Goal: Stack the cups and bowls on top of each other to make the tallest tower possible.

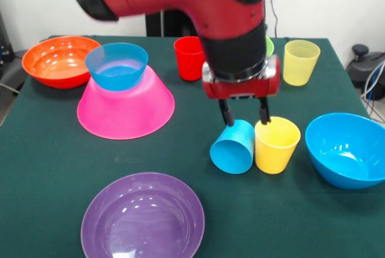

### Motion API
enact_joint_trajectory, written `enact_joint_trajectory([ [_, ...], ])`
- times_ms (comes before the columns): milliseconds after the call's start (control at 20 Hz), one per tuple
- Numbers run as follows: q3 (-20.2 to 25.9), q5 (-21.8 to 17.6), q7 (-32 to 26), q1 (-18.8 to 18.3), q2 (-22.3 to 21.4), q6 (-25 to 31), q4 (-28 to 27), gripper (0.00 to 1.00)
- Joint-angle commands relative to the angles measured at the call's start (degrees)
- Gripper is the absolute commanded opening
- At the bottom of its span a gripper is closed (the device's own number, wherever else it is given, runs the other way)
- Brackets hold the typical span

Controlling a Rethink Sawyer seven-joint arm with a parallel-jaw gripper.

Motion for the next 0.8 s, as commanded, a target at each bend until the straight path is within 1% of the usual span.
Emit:
enact_joint_trajectory([
  [50,3.5,-3.8,-12.0,1.8,-4.4,-1.2,3.6,1.0],
  [350,6.1,-6.7,-21.5,2.6,-1.4,3.1,2.1,1.0],
  [550,7.6,-10.0,-27.7,1.1,-1.0,3.2,4.3,1.0],
  [650,8.5,-11.1,-31.4,0.1,-0.8,5.1,5.0,1.0],
  [800,8.6,-11.9,-34.2,-0.2,0.3,9.0,4.1,1.0],
])
